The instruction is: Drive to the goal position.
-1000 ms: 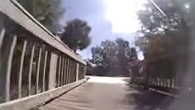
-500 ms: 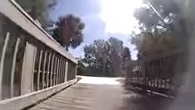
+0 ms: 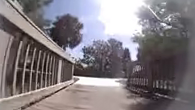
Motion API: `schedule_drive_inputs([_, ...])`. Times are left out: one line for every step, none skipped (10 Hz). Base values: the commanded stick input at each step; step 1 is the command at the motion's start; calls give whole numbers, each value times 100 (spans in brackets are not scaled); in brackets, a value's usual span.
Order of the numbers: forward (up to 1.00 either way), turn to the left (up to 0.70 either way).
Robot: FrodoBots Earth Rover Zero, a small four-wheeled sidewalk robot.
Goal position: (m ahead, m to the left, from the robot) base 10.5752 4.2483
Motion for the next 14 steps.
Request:
schedule_drive_inputs([85,0])
schedule_drive_inputs([85,0])
schedule_drive_inputs([85,0])
schedule_drive_inputs([85,0])
schedule_drive_inputs([85,0])
schedule_drive_inputs([85,0])
schedule_drive_inputs([85,0])
schedule_drive_inputs([85,0])
schedule_drive_inputs([85,0])
schedule_drive_inputs([85,0])
schedule_drive_inputs([85,0])
schedule_drive_inputs([85,0])
schedule_drive_inputs([85,0])
schedule_drive_inputs([85,0])
